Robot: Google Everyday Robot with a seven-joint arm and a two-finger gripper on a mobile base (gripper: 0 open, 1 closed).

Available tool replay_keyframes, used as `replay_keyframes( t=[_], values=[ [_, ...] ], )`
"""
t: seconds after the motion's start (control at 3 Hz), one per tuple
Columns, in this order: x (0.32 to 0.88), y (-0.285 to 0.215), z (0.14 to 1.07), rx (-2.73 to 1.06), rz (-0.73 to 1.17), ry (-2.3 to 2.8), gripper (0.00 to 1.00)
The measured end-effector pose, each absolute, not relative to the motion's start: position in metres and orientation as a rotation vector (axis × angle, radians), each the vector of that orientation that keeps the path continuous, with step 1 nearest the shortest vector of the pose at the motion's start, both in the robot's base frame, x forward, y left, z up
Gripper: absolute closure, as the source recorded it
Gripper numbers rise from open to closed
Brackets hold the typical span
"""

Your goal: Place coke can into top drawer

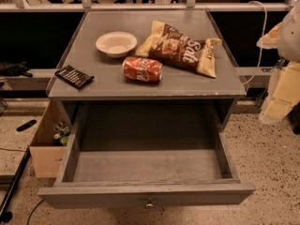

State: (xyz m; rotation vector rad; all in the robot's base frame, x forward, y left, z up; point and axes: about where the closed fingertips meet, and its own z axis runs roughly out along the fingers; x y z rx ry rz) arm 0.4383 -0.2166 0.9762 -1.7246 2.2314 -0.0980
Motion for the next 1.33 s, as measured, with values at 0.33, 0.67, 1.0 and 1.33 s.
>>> replay_keyframes(
  t=[0.33,0.67,1.0,1.33],
  values=[
    [0.445,-0.211,0.978,-1.734,-0.087,2.2,0.0],
    [0.499,-0.163,0.975,-1.883,0.019,1.967,0.0],
    [0.555,-0.114,0.965,-1.927,0.205,1.79,0.0],
    [0.596,-0.079,0.947,-1.847,0.475,1.681,0.0]
  ],
)
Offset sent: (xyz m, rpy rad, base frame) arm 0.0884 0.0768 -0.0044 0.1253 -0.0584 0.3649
